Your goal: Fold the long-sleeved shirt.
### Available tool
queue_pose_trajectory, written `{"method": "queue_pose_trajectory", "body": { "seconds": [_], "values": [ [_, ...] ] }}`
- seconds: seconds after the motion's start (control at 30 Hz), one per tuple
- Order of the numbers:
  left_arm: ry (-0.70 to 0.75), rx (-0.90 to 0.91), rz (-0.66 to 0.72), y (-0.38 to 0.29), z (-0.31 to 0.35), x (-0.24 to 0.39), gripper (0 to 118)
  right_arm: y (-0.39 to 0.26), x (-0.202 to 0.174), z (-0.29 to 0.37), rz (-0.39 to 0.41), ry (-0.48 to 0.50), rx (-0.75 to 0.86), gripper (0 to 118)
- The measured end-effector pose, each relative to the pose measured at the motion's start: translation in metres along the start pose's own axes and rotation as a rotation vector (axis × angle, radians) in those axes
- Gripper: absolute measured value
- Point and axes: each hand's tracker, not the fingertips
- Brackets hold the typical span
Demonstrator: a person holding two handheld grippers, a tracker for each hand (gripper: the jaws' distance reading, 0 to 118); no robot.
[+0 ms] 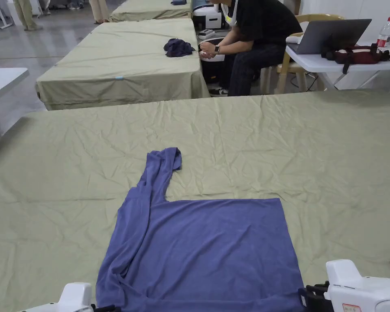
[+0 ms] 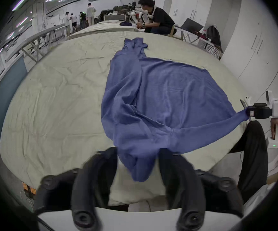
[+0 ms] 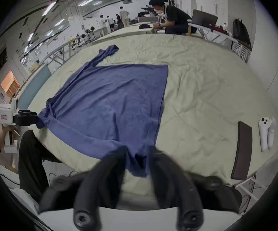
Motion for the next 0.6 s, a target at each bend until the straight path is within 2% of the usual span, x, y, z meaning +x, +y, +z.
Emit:
{"method": "queue_pose_trajectory", "body": {
  "seconds": [0.13, 0.3, 0.4, 0.47, 0.53, 0.57, 0.6],
  "values": [
    [0.027, 0.035, 0.016, 0.000, 0.016, -0.001, 55, 0.005, -0.005, 0.014, 0.036, -0.011, 0.027, 58],
    [0.048, 0.143, 0.060, 0.026, 0.044, -0.002, 55, 0.033, -0.013, 0.045, -0.002, -0.019, 0.182, 58],
    [0.088, 0.219, 0.042, 0.052, 0.061, 0.004, 53, 0.057, -0.024, 0.069, 0.019, -0.042, 0.283, 58],
    [0.080, 0.255, 0.021, 0.068, 0.071, 0.010, 45, 0.071, -0.032, 0.081, 0.044, -0.055, 0.329, 57],
    [0.063, 0.275, 0.020, 0.085, 0.077, 0.013, 28, 0.083, -0.039, 0.090, 0.061, -0.069, 0.363, 47],
    [0.062, 0.289, 0.020, 0.091, 0.081, 0.019, 19, 0.087, -0.042, 0.093, 0.063, -0.073, 0.370, 38],
    [0.060, 0.301, 0.022, 0.098, 0.083, 0.021, 7, 0.091, -0.044, 0.095, 0.065, -0.074, 0.381, 22]
  ]
}}
